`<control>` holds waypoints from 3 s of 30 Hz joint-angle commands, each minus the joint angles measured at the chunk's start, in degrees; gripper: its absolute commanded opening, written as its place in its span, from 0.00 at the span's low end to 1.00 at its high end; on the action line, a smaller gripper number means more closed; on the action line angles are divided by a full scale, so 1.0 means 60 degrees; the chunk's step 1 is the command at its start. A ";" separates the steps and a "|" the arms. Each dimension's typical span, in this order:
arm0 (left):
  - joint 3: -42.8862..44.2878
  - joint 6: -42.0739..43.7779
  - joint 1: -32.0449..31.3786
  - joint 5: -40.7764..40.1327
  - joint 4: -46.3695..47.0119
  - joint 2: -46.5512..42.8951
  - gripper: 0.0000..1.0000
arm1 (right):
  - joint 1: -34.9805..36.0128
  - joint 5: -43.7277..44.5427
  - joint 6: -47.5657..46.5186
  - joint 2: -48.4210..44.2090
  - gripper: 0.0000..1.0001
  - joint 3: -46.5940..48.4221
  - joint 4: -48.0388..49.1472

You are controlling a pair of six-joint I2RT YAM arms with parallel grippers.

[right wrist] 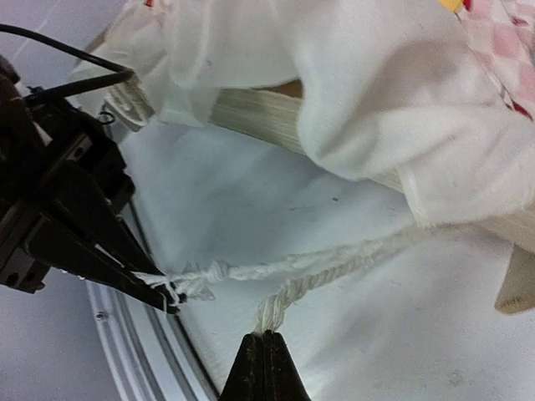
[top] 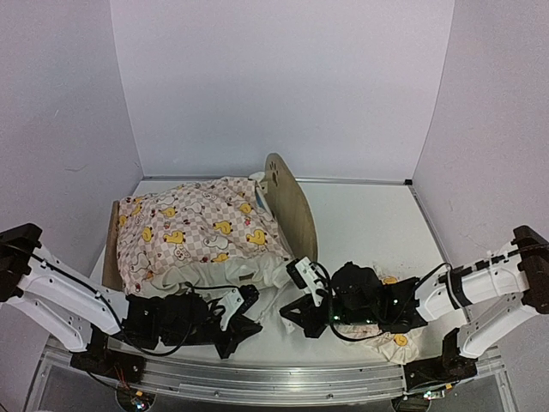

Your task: Set up the pet bed

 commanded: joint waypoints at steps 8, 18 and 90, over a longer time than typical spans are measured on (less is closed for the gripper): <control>0.2564 0.1226 -0.0316 0.1623 -0.0631 0.2644 0.00 | -0.0091 0.2119 0.1956 -0.0071 0.00 -0.1083 0.0207; 0.1735 0.0629 0.0571 0.2486 -0.0003 0.1755 0.86 | -0.0156 0.2017 0.1458 -0.0811 0.00 -0.1758 0.0133; 0.7920 -0.7480 0.1317 -0.3969 -0.5407 0.4910 0.29 | -0.0158 0.1372 0.0166 -0.3095 0.00 -0.2140 0.0501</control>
